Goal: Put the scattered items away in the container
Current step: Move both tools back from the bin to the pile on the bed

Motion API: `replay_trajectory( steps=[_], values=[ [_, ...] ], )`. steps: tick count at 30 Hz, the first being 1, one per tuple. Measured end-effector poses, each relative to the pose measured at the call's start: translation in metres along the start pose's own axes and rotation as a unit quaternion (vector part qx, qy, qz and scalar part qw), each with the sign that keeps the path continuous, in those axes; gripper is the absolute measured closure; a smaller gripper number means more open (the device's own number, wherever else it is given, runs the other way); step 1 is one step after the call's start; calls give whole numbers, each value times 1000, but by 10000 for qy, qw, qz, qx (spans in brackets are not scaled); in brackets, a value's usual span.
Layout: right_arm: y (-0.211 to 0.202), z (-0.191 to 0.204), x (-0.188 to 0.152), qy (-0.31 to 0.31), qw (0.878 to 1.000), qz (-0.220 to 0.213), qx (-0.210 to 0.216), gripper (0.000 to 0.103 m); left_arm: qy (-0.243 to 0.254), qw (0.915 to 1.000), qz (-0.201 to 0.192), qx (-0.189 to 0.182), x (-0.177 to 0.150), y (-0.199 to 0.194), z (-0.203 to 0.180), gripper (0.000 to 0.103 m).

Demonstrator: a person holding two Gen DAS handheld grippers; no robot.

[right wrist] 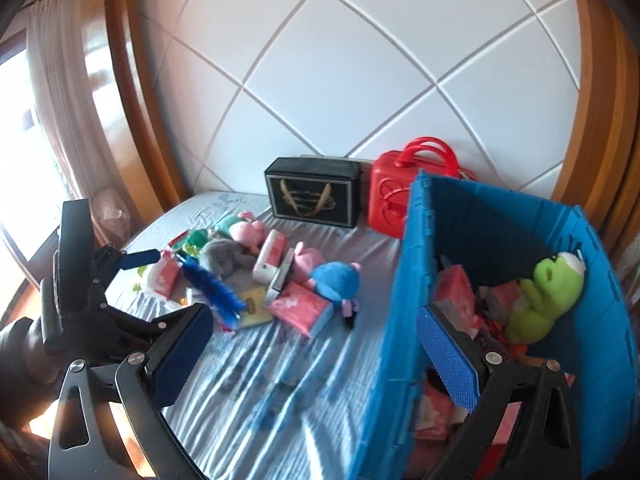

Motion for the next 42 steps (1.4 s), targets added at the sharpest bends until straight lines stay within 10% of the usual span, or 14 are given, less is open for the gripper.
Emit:
replay_trajectory(
  steps=[10, 21, 38, 42],
  values=[
    [92, 104, -9, -456, 9985, 180, 243, 0, -463, 9946, 580, 727, -85, 45, 148, 0],
    [163, 131, -44, -66, 9978, 649, 66, 0, -1156, 9746, 1357, 1353, -159, 134, 268, 0],
    [238, 104, -88, 119, 9900, 1341, -427, 0, -1424, 9538, 2253, 1389, -201, 267, 315, 0],
    [257, 88, -92, 149, 9883, 1410, -562, 0, -1273, 9567, 2249, 1339, -203, 269, 310, 16]
  ],
)
Point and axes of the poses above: each gripper's, at about its wrist camera, not at the fingertips, and y roughly the way its jaws point, z to its left, x to its top, the point moved 8 cm from there along y, roughly the way its jaws point, and after that the axes turned 6 degrees about x, right-handed, at the moved point
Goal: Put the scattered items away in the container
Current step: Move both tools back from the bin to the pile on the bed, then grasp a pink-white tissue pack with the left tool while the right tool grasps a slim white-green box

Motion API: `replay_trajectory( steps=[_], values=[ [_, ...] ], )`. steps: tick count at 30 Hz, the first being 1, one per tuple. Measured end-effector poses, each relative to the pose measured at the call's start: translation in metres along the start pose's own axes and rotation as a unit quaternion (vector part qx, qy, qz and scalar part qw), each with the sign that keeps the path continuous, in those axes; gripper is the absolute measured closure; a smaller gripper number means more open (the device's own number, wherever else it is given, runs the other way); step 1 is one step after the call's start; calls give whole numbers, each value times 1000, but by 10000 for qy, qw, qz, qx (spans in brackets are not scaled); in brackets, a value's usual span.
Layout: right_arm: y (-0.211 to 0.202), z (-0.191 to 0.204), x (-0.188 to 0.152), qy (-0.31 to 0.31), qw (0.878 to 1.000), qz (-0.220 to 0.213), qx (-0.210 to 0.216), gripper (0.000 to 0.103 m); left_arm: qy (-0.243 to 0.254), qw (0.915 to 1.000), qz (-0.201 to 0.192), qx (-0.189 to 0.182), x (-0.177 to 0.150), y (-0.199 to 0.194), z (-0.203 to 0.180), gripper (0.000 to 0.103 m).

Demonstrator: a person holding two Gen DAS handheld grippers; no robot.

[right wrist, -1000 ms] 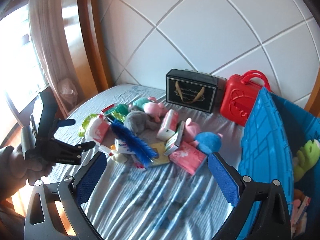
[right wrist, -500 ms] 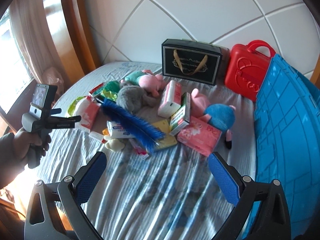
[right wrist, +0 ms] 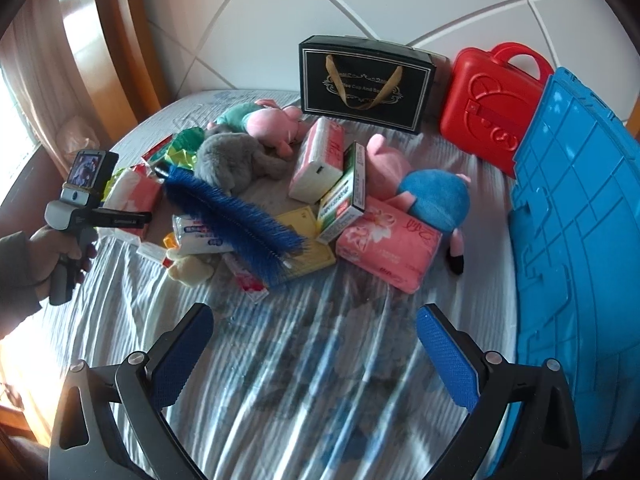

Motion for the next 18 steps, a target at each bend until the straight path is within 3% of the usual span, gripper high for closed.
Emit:
replay_trajectory(
  steps=[3, 9, 15, 18],
  values=[
    [23, -14, 2, 29, 9998, 183, -107, 0, 12, 9999, -83, -67, -4, -8, 2, 28],
    [61, -41, 20, 185, 9993, 199, -252, 0, -13, 9993, -337, -165, -19, -32, 9, 30],
    [112, -48, 57, -102, 9995, 62, -278, 0, 36, 9988, -464, -131, -29, -47, 11, 30],
    [143, -56, 70, -96, 9994, 152, -300, 13, 65, 9990, -443, -45, -34, -47, 16, 30]
  ],
)
Point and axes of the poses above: each gripper's, at about its wrist camera, not at the fingertips, and y roughly the way its jaws point, z to its left, x to its top, the point moved 8 cm from there along y, roughly the way its jaws point, and after that the axes turned 6 degrees about x, right-handed, at the moved point
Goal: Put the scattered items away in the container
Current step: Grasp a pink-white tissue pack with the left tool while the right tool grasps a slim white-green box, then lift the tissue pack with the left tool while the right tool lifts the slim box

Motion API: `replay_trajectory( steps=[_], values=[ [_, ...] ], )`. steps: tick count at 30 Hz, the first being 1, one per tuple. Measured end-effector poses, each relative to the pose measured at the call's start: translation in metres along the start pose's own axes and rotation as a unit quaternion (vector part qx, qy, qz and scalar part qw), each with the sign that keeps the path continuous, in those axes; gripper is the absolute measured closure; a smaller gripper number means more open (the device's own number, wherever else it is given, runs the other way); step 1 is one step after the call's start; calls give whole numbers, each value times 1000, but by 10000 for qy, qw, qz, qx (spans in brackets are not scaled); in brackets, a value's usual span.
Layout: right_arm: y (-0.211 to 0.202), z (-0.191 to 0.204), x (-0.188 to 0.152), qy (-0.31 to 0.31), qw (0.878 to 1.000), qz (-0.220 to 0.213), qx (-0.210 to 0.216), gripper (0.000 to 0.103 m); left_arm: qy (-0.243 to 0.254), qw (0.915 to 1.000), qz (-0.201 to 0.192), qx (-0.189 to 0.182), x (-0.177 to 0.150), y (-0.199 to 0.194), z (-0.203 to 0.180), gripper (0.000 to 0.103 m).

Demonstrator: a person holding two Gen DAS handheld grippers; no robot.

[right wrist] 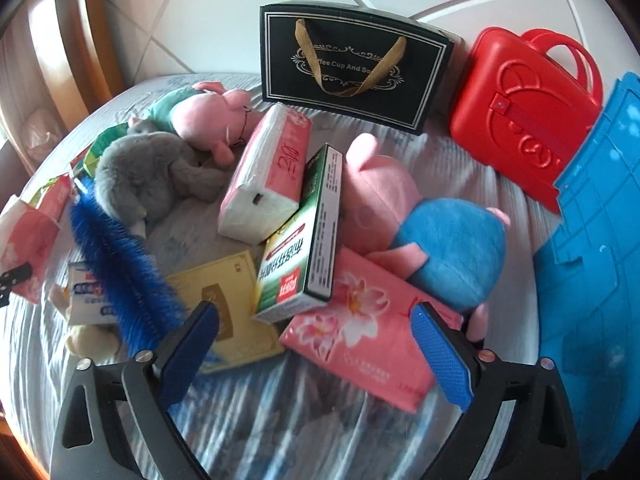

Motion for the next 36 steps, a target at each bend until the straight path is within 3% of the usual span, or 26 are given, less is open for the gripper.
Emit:
replay_trajectory(
  steps=[2, 6, 7, 8, 11, 18, 36],
  values=[
    [21, -4, 4, 50, 9999, 161, 32, 24, 21, 10000, 30, 54, -3, 2, 3, 30],
    [45, -7, 10, -12, 9998, 210, 23, 33, 33, 9999, 102, 128, -9, 4, 6, 30],
    [46, -6, 12, -33, 9998, 189, 69, 41, 31, 9999, 106, 133, -10, 4, 6, 30],
    [47, -3, 14, -49, 9997, 167, 150, 59, 29, 9998, 114, 133, -11, 4, 5, 30],
    [46, 8, 20, -40, 9987, 185, 465, 81, 25, 9998, 129, 135, -13, 2, 4, 30],
    [24, 25, 2, 142, 9965, 316, 763, 85, 2, 10000, 72, 68, -18, -7, -1, 30],
    [-110, 22, -81, 384, 9972, 131, 625, 85, -121, 9991, -366, -198, -23, -69, -11, 30]
  ],
)
Point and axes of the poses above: each gripper's, at about its wrist camera, not at the fingertips, and y roughly the way its jaws point, z to its left, x to its top, the point moved 8 cm from there along y, roughly the way its jaws point, and after that the axes turned 6 degrees about x, right-handed, at the moved point
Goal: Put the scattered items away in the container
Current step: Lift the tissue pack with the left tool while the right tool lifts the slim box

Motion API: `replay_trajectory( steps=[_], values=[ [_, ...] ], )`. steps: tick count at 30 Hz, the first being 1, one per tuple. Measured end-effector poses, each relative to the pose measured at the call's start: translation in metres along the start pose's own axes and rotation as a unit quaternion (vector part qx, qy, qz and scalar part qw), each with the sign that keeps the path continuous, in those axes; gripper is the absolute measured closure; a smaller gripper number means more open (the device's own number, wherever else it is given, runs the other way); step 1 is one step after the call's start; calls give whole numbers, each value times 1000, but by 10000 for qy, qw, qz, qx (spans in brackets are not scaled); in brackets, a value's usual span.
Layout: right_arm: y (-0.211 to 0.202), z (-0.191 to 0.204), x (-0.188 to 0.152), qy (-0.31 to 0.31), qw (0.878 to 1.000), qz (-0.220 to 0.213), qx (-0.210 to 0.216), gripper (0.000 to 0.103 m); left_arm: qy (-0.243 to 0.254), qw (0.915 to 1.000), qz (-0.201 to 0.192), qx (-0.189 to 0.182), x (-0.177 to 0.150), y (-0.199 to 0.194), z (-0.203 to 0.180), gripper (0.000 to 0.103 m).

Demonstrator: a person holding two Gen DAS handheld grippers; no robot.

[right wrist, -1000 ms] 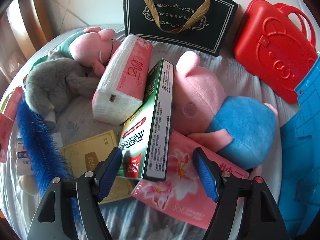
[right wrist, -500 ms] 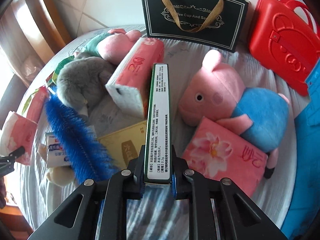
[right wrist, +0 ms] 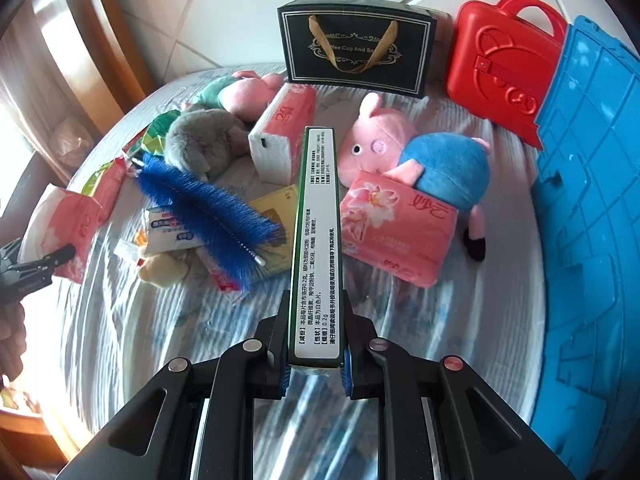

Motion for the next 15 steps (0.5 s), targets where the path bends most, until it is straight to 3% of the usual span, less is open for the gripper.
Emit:
replay_trajectory(
  steps=[15],
  values=[
    [-100, 11, -43, 27, 9991, -386, -198, 85, 124, 9994, -307, -46, -4, -64, -8, 30]
  ],
)
Point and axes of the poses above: each gripper's, at about its wrist camera, not at the fingertips, and y roughly the way its jaws point, z to its left, x to its top, the point moved 8 cm from there along y, roughly the way its jaws point, and after that the axes turned 6 degrees about x, right-handed, at the moved point
